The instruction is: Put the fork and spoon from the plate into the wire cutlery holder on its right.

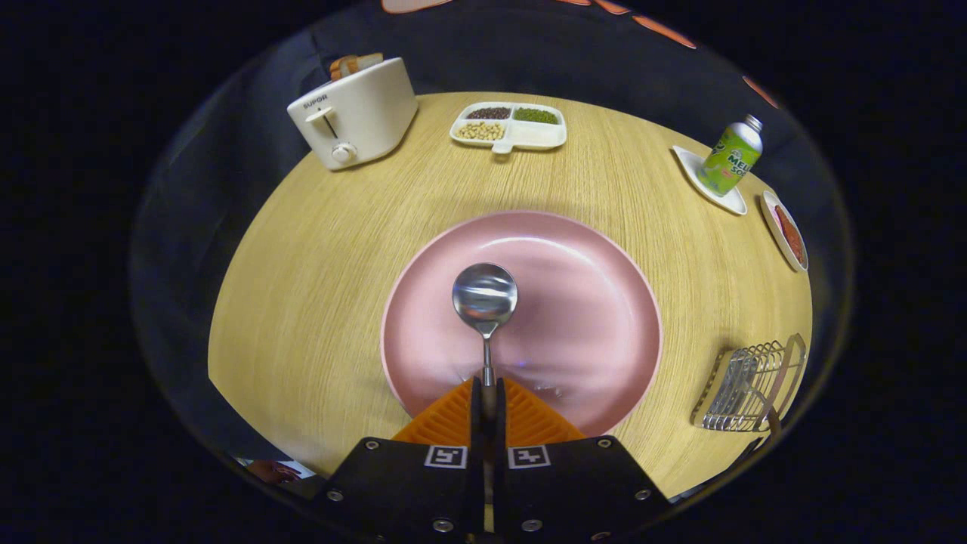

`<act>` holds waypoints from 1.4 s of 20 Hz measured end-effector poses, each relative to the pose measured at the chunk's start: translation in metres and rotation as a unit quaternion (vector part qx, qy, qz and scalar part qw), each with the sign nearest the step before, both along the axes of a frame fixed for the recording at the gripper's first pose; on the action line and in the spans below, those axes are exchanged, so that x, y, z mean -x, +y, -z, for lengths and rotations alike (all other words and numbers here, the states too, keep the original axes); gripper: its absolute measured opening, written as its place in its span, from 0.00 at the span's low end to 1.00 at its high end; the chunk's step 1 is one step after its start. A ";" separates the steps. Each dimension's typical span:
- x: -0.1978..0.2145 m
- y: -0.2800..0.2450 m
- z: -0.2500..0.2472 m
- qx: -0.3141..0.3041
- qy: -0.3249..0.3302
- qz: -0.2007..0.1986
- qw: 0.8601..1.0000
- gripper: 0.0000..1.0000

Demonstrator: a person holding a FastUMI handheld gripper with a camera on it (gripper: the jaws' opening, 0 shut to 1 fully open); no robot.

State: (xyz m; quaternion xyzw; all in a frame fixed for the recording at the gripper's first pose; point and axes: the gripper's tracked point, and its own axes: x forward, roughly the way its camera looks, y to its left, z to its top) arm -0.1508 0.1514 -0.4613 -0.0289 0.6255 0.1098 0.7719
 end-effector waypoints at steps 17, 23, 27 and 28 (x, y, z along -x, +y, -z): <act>-0.007 -0.169 -0.121 0.068 -0.090 0.143 0.983 0.05; 0.006 -0.224 -0.114 0.097 -0.026 0.129 0.987 0.05; 0.013 -0.233 -0.105 0.080 0.027 0.123 0.989 0.05; 0.014 -0.237 -0.103 0.081 0.036 0.118 0.989 0.05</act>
